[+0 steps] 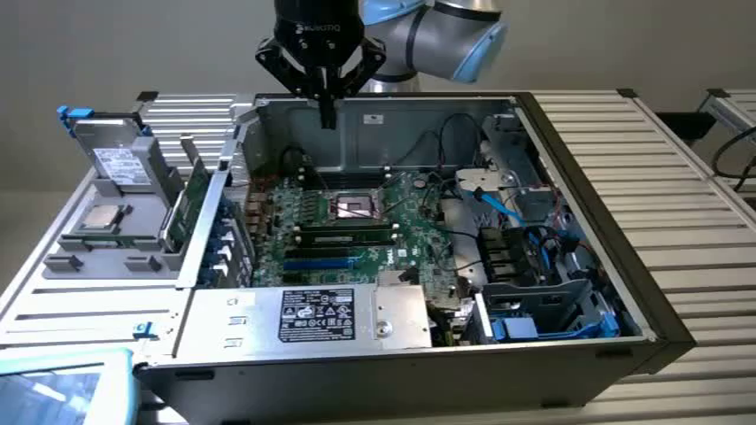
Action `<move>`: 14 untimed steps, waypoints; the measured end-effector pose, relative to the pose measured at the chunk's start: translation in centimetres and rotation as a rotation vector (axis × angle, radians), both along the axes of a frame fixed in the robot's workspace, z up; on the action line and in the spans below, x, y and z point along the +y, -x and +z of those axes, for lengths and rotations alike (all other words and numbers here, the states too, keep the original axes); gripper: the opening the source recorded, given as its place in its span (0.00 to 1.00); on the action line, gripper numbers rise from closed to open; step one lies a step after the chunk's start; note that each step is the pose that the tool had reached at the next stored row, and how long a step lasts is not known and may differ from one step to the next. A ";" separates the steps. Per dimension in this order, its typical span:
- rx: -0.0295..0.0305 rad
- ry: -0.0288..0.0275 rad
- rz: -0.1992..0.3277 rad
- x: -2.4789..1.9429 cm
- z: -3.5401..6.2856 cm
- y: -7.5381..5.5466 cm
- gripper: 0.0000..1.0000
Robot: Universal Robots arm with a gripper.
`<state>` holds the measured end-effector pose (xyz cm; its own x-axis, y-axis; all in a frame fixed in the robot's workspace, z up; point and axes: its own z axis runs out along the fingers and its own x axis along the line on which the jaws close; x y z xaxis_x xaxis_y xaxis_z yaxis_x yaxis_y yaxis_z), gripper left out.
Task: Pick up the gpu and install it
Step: 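Reach for the gpu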
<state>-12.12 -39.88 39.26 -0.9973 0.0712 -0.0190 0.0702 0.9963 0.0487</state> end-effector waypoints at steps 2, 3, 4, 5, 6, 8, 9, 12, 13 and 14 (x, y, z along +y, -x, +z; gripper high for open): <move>0.0000 0.0000 0.000 0.00 0.00 0.0 0.12; 0.0000 -0.0001 0.000 0.00 0.00 0.0 0.12; 0.0000 -0.0001 0.000 0.00 0.00 0.0 0.12; 0.0000 0.0000 0.000 0.00 0.00 0.0 0.12; 0.0000 0.0000 0.000 0.00 0.00 0.0 0.12; 0.0000 0.0000 0.000 0.00 0.00 0.0 0.12; 0.0000 0.0000 0.000 0.00 0.00 0.0 0.12; 0.0001 0.0001 0.000 0.00 -0.01 0.0 0.12; 0.0001 0.0002 0.000 0.00 -0.03 0.0 0.13; 0.0001 0.0001 0.000 0.00 -0.08 0.0 0.13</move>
